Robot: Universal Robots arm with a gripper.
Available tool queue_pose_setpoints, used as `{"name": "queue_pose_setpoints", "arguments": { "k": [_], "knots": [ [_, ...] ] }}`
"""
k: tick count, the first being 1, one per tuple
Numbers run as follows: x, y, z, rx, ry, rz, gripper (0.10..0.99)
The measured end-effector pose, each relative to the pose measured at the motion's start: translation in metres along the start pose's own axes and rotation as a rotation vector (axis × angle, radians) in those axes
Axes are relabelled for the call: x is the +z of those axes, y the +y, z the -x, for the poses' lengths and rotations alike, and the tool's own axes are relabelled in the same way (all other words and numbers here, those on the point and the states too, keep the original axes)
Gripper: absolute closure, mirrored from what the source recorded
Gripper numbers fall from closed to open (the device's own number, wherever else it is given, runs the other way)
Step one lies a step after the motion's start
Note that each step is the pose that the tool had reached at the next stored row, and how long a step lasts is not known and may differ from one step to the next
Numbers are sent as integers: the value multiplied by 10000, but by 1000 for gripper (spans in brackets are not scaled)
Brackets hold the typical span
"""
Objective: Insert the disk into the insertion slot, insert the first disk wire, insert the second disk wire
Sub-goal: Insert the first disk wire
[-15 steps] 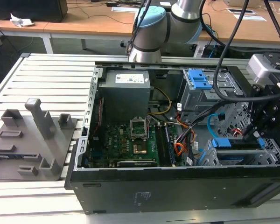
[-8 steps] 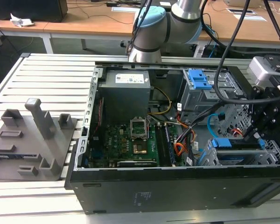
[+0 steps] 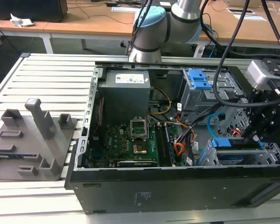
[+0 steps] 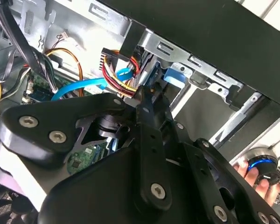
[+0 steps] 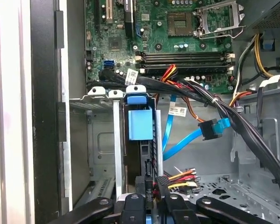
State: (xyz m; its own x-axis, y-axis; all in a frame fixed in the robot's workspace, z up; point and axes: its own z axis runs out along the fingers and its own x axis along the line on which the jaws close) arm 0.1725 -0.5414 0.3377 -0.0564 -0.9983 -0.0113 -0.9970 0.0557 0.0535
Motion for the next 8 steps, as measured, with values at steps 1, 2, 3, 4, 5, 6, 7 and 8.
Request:
{"name": "queue_pose_setpoints", "arguments": {
  "k": [1,2,3,4,5,6,7,8],
  "knots": [
    [-76,4,1,0,-1,0,851],
    [-165,9,5,0,-1,1,851],
    [-237,15,20,2,-2,1,851],
    [-286,18,35,1,0,0,851],
    [-343,22,52,0,4,0,867],
    [-442,29,80,1,6,0,929],
    [-600,39,105,1,14,-1,980],
    [-603,39,105,1,10,0,980]
  ]
}}
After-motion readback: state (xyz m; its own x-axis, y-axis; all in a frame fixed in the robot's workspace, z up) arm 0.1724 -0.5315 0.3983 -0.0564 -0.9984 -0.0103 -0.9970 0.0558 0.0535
